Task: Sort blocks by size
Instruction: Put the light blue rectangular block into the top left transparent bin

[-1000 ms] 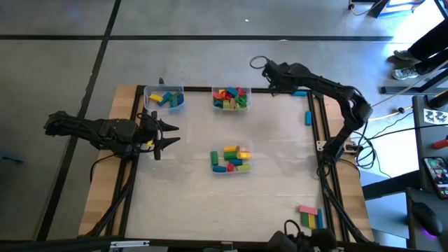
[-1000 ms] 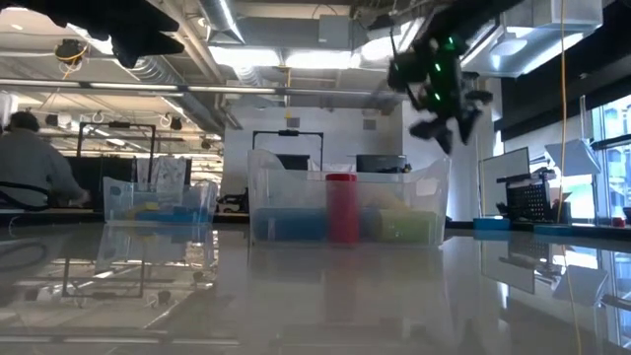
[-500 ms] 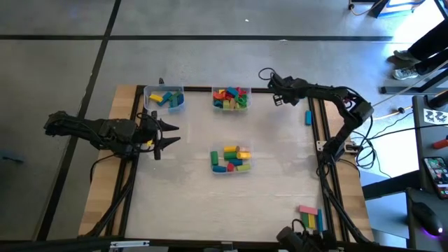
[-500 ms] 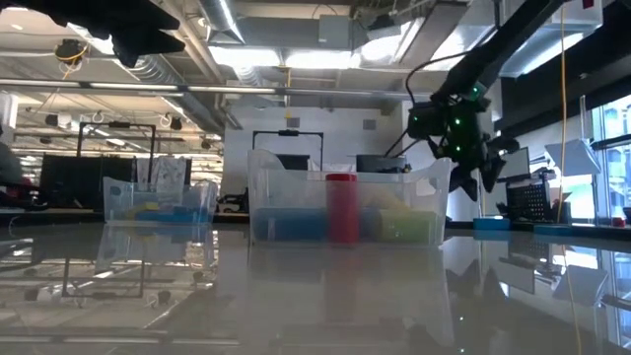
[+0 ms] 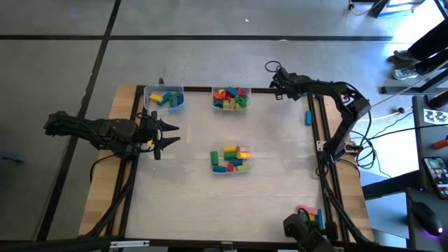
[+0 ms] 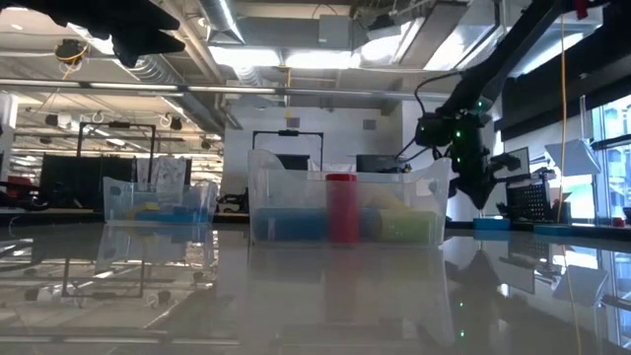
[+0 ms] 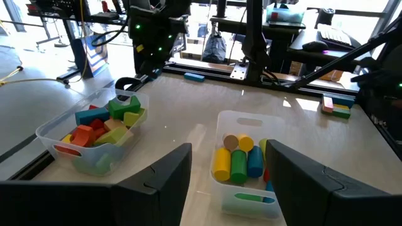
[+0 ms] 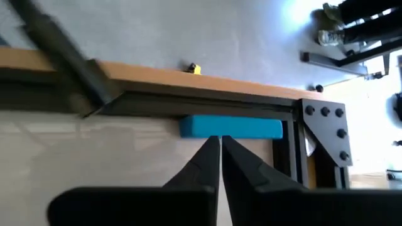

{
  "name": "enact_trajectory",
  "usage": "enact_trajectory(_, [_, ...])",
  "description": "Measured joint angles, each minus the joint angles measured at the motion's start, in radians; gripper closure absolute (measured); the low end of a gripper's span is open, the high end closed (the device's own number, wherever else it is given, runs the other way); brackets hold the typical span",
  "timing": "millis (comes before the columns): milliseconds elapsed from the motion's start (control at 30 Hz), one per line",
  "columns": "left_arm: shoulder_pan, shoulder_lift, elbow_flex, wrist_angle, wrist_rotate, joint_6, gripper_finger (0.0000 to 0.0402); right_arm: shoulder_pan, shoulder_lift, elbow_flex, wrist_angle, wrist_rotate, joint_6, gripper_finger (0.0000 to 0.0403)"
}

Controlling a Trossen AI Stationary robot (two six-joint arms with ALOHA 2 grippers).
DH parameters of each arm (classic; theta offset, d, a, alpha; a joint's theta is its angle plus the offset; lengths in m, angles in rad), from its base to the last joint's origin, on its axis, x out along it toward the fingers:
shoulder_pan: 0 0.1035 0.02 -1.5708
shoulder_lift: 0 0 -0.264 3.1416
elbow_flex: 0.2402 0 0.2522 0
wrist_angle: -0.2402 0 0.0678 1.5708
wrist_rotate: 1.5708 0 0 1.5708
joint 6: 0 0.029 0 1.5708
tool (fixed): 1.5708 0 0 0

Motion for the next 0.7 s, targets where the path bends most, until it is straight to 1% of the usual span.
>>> enact_trajectory(33, [0.000, 0.000, 0.000, -0.001, 0.000, 0.000, 0.0203, -0.007, 0.012, 0.000, 0.010, 0.002, -0.001, 0.0383])
enact_trajectory(133, [0.000, 0.000, 0.000, -0.001, 0.000, 0.000, 0.0203, -0.017, 0.027, 0.000, 0.071, 0.057, 0.000, 0.0388])
enact_trajectory(300, [0.000, 0.000, 0.000, -0.001, 0.000, 0.001, 0.0203, -0.029, 0.028, 0.000, 0.149, 0.066, -0.027, 0.0398])
enact_trajectory(500, [0.000, 0.000, 0.000, -0.002, 0.000, -0.005, 0.0203, -0.072, 0.056, 0.000, 0.100, 0.071, -0.024, 0.0391])
enact_trajectory(600, [0.000, 0.000, 0.000, -0.004, -0.001, -0.015, 0.0203, -0.074, 0.093, 0.000, 0.087, 0.071, -0.023, 0.0385])
enact_trajectory(700, [0.000, 0.000, 0.000, -0.004, -0.001, -0.014, 0.0203, -0.070, 0.118, 0.003, 0.093, 0.098, -0.027, 0.0386])
